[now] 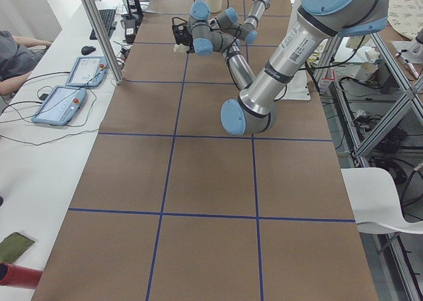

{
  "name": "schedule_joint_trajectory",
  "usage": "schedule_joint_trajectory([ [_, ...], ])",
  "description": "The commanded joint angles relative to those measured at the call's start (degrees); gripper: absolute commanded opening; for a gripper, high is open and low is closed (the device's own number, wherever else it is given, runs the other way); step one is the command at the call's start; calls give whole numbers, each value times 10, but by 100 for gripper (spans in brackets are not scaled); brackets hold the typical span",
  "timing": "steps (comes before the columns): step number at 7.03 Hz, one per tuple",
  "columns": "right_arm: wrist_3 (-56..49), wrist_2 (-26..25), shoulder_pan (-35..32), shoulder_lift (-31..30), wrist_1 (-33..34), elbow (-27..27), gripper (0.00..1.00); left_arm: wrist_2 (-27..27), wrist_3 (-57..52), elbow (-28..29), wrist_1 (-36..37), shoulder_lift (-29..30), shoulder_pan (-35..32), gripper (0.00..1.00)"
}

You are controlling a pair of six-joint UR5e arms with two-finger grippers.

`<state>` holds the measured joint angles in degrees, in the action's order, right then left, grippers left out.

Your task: Left arm hands cup to right arm to dump lemon

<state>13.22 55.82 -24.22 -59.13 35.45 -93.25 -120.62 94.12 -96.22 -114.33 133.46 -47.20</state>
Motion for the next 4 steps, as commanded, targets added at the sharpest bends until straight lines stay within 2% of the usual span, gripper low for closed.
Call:
schedule_joint_trajectory([
  [1, 43, -2, 2, -30, 1, -36, 22, -67, -58, 0, 0, -21, -50, 100],
  [3, 166, 3, -19, -32, 3, -38, 14, -78, -165, 0, 6, -70, -73, 100],
  [4, 181, 19, -40, -34, 6, -37, 12, -80, -236, 5, 49, -75, -84, 100],
])
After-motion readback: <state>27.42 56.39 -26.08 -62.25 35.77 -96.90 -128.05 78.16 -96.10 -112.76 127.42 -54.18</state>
